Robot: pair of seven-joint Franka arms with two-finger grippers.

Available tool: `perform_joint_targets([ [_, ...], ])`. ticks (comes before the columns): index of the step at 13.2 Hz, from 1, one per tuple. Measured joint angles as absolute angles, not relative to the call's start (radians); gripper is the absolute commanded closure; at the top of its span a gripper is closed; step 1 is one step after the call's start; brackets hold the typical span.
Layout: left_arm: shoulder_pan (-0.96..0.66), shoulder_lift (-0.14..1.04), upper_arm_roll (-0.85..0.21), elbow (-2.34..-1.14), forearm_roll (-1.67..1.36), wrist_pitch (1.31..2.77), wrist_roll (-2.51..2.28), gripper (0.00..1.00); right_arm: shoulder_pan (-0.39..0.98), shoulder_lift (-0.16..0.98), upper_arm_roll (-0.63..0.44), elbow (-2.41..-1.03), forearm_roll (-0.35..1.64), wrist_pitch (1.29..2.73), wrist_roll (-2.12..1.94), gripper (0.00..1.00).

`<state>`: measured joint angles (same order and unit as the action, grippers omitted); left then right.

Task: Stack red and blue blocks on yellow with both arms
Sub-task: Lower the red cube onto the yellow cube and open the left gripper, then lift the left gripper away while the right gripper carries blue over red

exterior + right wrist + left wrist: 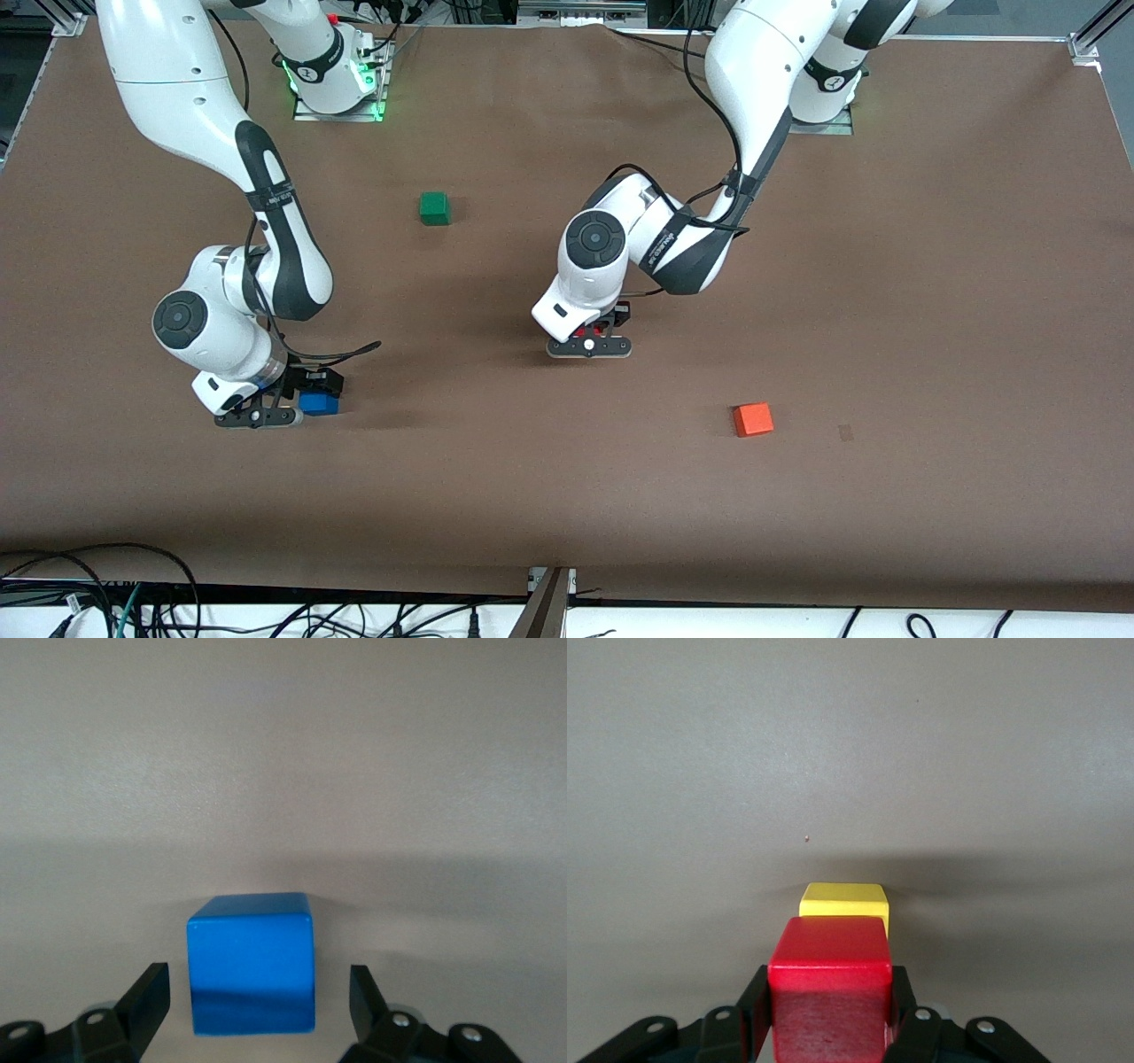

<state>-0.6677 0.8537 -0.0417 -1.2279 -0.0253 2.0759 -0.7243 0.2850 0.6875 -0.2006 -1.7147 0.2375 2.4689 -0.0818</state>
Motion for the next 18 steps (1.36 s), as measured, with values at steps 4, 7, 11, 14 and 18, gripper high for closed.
perform_joint_targets([
  [4,-0.668,0.887,-0.042,-1.166,-0.025,2.038,-0.728,0.94,0.284,0.707,-0.201,-1.712,0.259,2.505,-0.079,0.75],
  [7,-0.668,0.890,-0.042,-1.163,-0.025,2.037,-0.728,0.00,0.285,0.710,-0.201,-1.710,0.263,2.506,-0.067,1.00],
  [11,-0.666,0.890,-0.041,-1.142,-0.025,2.001,-0.731,0.00,0.293,0.711,-0.198,-1.690,0.275,2.505,-0.023,1.00],
  [14,-0.643,0.879,-0.033,-1.052,-0.025,1.843,-0.727,0.00,0.346,0.699,-0.196,-1.658,0.277,2.454,0.094,1.00],
  [18,-0.456,0.792,-0.023,-0.978,-0.025,1.714,-0.517,0.00,0.419,0.583,-0.197,-1.639,0.277,2.258,0.224,1.00],
])
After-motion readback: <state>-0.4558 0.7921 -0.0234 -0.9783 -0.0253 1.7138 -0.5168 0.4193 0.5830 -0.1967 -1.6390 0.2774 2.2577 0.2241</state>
